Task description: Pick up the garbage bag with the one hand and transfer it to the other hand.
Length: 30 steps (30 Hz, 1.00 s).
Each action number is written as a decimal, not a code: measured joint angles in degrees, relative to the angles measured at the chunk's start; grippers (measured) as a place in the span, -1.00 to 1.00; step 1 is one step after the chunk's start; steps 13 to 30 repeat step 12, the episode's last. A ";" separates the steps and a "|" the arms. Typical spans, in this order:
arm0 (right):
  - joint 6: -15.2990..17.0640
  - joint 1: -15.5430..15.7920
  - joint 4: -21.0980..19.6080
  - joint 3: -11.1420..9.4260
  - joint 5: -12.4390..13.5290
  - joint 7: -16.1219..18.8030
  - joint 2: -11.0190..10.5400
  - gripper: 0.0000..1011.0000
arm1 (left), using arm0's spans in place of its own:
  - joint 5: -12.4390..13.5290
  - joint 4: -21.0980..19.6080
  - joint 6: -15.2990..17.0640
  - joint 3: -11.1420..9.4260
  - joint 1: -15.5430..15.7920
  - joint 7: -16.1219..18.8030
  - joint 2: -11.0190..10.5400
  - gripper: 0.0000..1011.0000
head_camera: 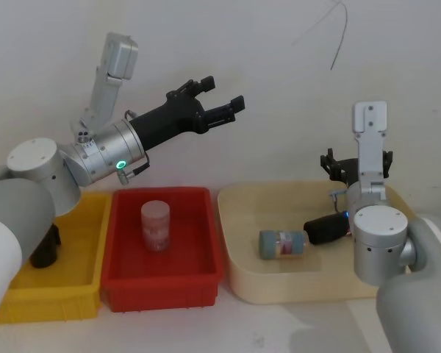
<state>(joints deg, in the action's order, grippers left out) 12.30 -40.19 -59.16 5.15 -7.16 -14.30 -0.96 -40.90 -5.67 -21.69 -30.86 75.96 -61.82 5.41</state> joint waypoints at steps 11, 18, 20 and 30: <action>0.07 0.03 0.00 -0.09 -0.06 -0.15 -0.05 0.98 | 0.00 0.01 0.00 0.00 0.00 0.00 0.00 0.98; 0.07 0.03 0.00 -0.10 -0.06 -0.16 -0.05 0.98 | 0.00 0.00 0.00 0.00 0.00 0.00 0.00 0.98; 0.07 0.03 0.00 -0.10 -0.06 -0.16 -0.05 0.98 | 0.00 0.00 0.00 0.00 0.00 0.00 0.00 0.98; 0.07 0.03 0.00 -0.10 -0.06 -0.16 -0.05 0.98 | 0.00 0.00 0.00 0.00 0.00 0.00 0.00 0.98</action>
